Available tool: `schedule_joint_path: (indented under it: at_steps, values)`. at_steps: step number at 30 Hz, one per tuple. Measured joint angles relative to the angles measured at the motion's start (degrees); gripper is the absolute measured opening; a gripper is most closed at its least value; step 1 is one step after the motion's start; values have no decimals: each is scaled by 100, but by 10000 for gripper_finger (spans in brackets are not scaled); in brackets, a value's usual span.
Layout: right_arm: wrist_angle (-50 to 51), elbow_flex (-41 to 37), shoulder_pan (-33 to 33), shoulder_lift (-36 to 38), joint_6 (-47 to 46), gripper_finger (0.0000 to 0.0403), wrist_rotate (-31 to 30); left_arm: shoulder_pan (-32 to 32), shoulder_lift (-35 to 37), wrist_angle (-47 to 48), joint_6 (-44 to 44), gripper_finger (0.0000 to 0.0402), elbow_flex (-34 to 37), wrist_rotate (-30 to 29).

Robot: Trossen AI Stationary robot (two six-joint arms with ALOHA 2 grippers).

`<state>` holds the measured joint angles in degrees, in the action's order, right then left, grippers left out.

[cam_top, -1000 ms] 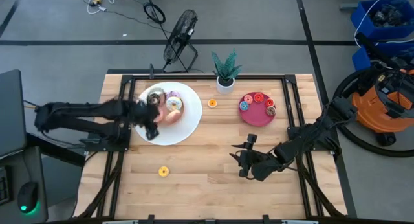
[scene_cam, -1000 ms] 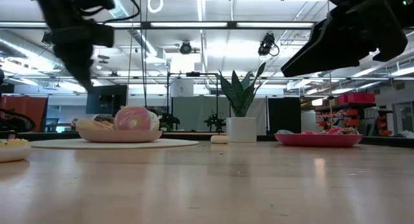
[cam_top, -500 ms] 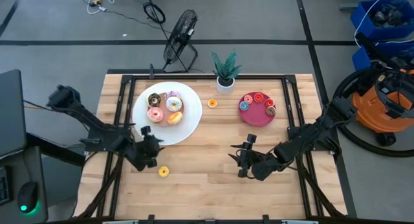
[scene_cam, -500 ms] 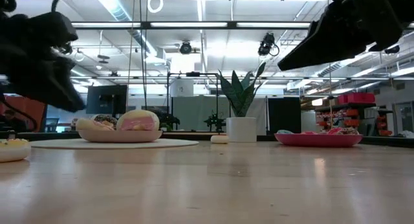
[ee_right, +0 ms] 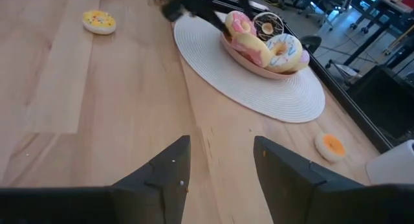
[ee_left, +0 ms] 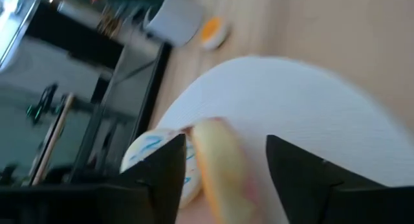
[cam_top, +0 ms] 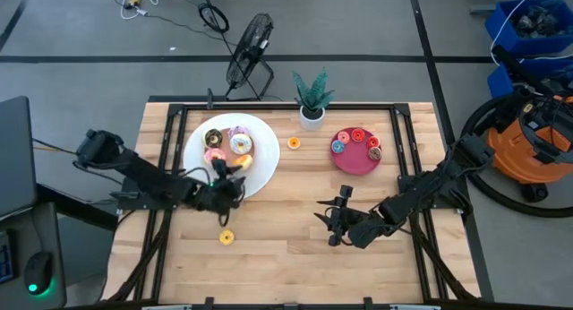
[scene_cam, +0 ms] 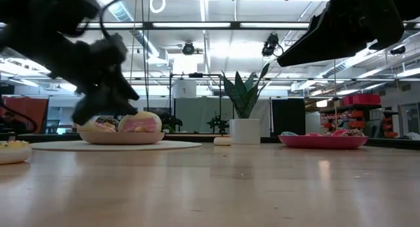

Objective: Pick & Place donuts
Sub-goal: Put the large pink donut on the pink plate

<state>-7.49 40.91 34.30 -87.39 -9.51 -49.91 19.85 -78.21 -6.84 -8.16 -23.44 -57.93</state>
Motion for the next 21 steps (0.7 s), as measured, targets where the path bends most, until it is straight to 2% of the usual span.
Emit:
schedule_joint_path:
  at_steps: [5,9,14,21]
  values:
    - [52,0,0,0,8,178,0,-593,-258,-6,-2,252,-145,13]
    - [78,0,0,0,-2,178,0,-847,-397,-14,6,242,-172,261]
    - [110,0,0,0,-50,178,0,-945,-401,-10,323,169,-173,313]
    - [122,0,1,0,-50,178,-1,-945,-365,2,598,17,-180,299]
